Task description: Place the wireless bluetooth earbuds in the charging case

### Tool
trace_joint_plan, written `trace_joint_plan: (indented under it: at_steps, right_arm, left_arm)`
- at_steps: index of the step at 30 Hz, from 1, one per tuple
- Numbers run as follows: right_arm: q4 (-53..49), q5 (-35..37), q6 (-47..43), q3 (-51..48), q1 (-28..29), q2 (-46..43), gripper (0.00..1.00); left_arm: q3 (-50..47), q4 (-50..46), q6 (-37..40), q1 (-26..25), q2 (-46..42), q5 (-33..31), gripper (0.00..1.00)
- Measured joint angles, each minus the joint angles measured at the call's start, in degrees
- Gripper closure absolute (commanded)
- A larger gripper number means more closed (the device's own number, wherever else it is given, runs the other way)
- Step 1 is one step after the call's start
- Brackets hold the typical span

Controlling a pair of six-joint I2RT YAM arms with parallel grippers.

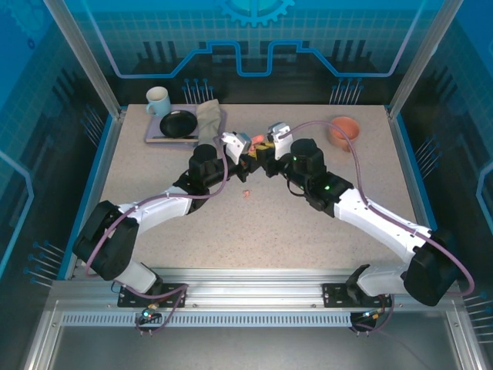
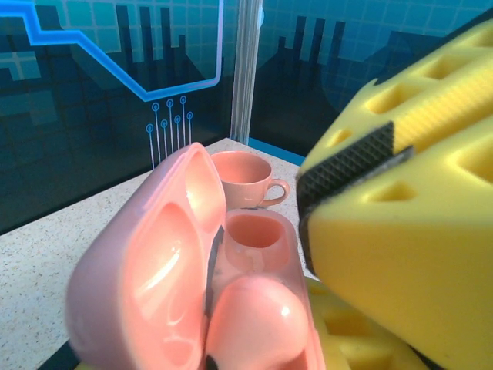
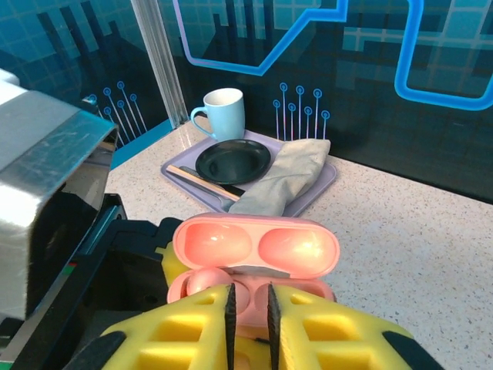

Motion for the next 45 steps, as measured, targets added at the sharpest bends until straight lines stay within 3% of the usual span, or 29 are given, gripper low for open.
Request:
trace_joint_plan:
  at_steps: [11,19,24,28,35,45]
  right_arm:
    - [-2.69,-4.90,11.91,-0.35,-7.72,-6.29,0.46]
    - [-17.07,-4.63,21.05,3.19,-9.20,-6.10,0.31]
    - [-26.60,-4.50,26.84,5.25,-8.63,1.36,0.28]
    - [-33.66,-2.84,30.27,9.20,-4.92,11.50,0.26]
    - [-44.46,0.48,36.24,21.07,1.75,28.83,0.26]
    - [-55.08,2.97,42.05,39.56,3.52,46.51,0.32]
  left_arm:
    - [-2.14,0.63,0.48,0.00,-1.38,-0.96,1.00]
    - [-7.91,0.39,0.94,0.35,-7.63,-6.14,1.00]
    - [-11.34,0.42,0.81,1.46,-12.70,-10.36,1.00]
    - [-13.79,0.42,-0.15,2.05,-16.09,-13.55,1.00]
    - [-17.92,0.39,-2.08,4.26,-21.90,-17.99,1.00]
    - [-21.00,0.42,-4.50,6.86,-26.27,-20.83,1.00]
